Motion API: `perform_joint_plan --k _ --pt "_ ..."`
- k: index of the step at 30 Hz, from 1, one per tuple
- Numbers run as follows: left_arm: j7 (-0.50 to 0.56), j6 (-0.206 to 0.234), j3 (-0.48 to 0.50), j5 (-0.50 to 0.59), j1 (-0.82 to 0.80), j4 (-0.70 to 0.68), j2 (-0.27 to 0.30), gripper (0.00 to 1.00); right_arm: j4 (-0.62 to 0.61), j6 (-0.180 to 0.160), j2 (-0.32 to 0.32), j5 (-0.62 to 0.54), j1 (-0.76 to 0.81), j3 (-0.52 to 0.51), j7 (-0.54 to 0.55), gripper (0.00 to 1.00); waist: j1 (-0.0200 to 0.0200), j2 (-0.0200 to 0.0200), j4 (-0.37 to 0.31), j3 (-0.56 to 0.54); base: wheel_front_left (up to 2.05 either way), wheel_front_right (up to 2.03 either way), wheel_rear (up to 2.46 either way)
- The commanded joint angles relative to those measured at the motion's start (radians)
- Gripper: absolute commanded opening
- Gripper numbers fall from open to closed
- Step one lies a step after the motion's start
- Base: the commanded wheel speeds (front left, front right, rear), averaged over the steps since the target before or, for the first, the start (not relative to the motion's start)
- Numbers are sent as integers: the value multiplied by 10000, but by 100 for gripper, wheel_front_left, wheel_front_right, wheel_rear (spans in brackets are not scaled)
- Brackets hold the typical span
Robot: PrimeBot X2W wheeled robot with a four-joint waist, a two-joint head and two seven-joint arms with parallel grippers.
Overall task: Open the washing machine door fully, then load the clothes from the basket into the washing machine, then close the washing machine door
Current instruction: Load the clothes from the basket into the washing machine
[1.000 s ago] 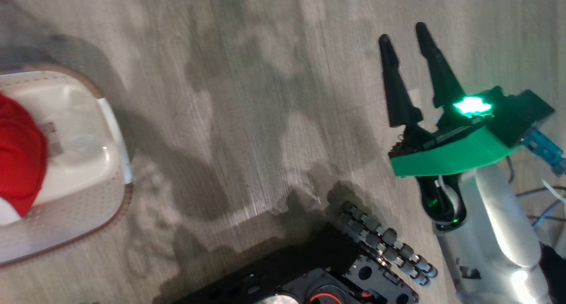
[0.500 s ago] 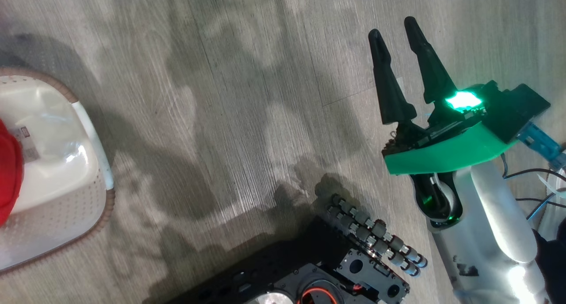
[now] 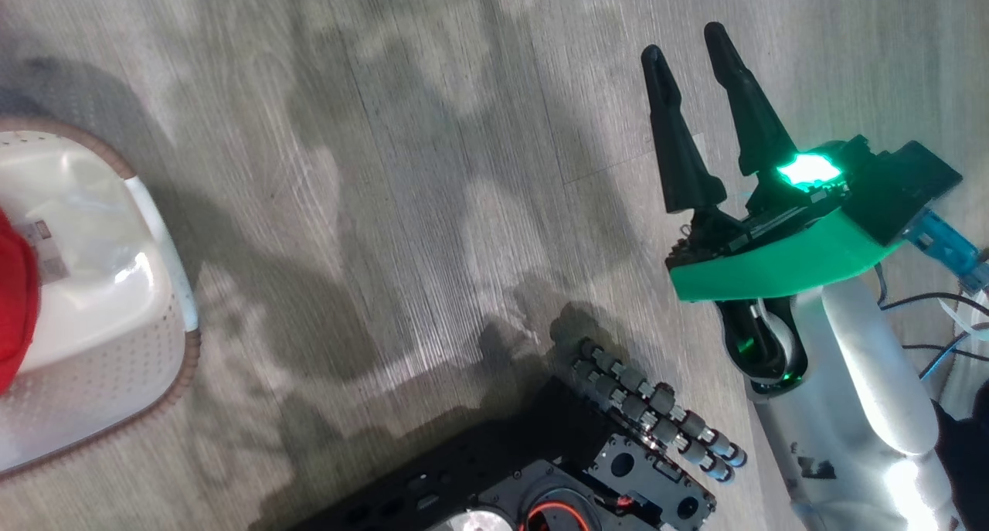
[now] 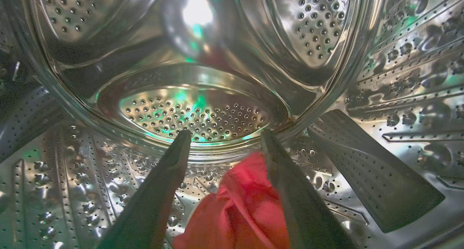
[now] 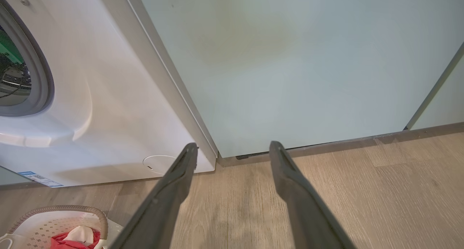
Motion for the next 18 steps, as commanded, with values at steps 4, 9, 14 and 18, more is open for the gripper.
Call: perform_joint_plan --k 4,9,14,18 --pt "-42 106 -53 -137 159 -443 318 100 -198 0 11 26 288 80 -65 100 0 0 92 -153 0 0 0" --pt "-42 154 -70 -357 772 -706 129 100 -142 0 11 -190 282 -38 -65 100 0 0 305 -592 0 0 0" --pt "-42 180 97 -787 1841 -1220 -324 100 -76 0 11 -640 383 -388 -65 100 0 0 762 -1346 0 0 0" --pt "-42 89 200 -1048 3057 -1707 -649 100 36 0 11 -1118 501 -708 -65 100 0 0 1188 -2192 0 0 0"
